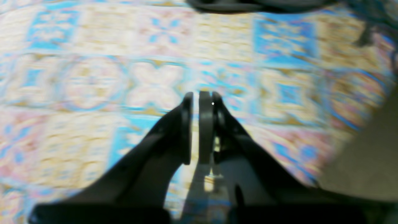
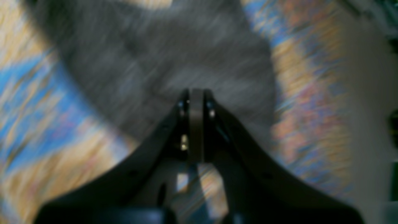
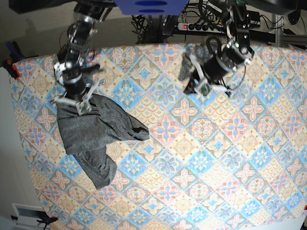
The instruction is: Layout the t-shirt on the table in an organized manner, then fold the t-shirt properly
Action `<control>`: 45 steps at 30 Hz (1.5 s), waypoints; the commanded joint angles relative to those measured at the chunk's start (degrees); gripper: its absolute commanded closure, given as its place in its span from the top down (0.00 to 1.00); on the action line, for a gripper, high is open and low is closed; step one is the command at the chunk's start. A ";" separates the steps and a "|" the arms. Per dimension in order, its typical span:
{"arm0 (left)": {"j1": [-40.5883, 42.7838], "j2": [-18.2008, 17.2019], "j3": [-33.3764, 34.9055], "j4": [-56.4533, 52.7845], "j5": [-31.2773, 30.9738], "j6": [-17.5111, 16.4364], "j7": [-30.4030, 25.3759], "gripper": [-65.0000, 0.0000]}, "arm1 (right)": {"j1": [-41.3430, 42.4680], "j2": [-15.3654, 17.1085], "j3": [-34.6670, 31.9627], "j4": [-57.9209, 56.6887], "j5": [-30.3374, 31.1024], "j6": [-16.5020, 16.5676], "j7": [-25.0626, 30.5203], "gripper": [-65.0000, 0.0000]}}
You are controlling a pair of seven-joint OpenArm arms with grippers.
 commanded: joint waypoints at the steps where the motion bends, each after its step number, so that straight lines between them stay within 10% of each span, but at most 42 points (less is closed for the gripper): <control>1: 1.10 -1.04 -0.05 0.99 -0.73 0.56 -3.79 0.05 | 0.22 0.06 -0.23 1.59 0.87 -0.66 1.57 0.01; 15: 13.68 1.94 -0.05 0.72 18.61 0.56 -20.93 0.05 | -11.48 0.06 0.65 4.23 8.26 -0.75 1.57 0.00; 31: 23.26 1.51 -0.05 -1.92 19.57 0.56 -22.60 0.05 | -24.40 0.06 1.62 4.93 10.81 -0.84 1.57 0.00; 41: 26.77 0.19 0.21 -9.39 21.24 0.56 -22.78 0.04 | -29.59 0.06 1.62 -1.22 10.81 -6.55 1.84 0.00; 45: 27.83 1.07 0.03 -16.33 26.43 0.56 -30.42 0.04 | -30.64 0.06 1.62 -6.06 10.81 -6.55 1.93 0.00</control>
